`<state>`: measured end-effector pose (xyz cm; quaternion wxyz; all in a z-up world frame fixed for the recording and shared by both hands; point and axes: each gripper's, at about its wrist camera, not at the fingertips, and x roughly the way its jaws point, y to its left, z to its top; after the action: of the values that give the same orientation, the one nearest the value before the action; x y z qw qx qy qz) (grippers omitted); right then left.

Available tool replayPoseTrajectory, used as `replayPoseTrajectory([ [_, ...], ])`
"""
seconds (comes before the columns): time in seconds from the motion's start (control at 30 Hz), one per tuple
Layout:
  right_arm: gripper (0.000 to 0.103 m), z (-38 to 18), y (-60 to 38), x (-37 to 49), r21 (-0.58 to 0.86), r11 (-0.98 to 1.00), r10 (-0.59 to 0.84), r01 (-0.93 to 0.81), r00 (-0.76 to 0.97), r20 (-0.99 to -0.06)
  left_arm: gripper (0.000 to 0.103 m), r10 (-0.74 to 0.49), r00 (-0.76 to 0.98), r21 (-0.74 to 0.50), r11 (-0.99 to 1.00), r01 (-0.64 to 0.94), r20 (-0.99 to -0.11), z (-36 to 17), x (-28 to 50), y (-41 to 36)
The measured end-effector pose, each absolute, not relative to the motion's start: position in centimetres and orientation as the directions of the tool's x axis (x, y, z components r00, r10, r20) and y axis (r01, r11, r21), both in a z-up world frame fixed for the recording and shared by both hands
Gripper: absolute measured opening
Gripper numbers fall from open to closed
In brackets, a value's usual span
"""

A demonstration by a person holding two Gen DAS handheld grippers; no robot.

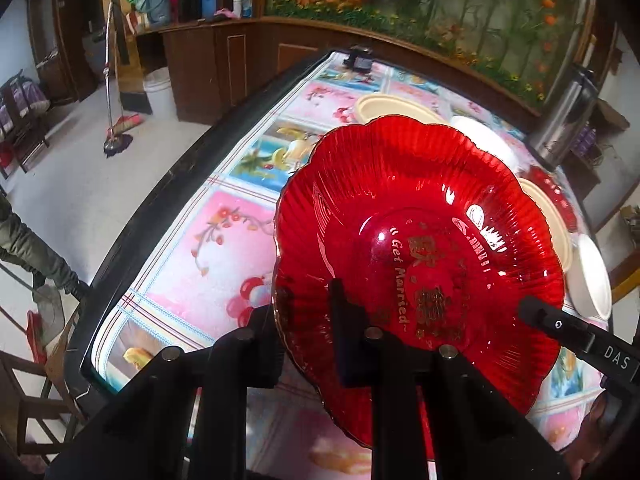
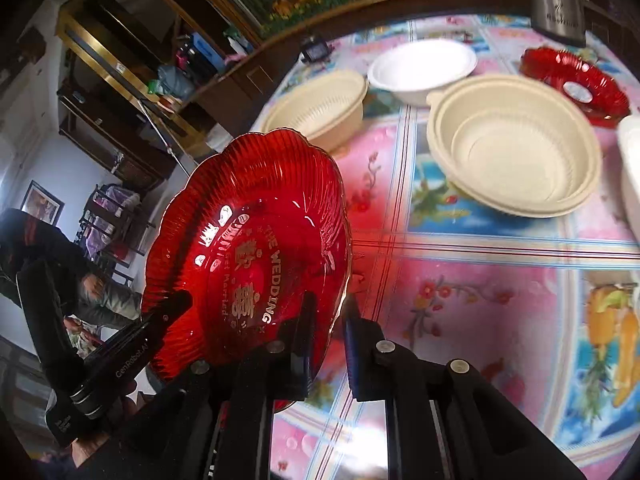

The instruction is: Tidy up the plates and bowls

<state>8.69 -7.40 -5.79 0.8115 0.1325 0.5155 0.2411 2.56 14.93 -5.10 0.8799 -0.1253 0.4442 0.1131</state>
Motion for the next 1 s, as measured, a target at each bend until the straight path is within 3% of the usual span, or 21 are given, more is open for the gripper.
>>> replayPoseTrajectory([
  [1.0, 0.014, -8.5, -8.5, 7.4, 0.437, 0.873, 0.486, -0.216, 0.314, -0.815, 0.019, 0.084, 0.511, -0.096, 0.944, -0.316, -0.855, -9.8, 1.7, 13.1],
])
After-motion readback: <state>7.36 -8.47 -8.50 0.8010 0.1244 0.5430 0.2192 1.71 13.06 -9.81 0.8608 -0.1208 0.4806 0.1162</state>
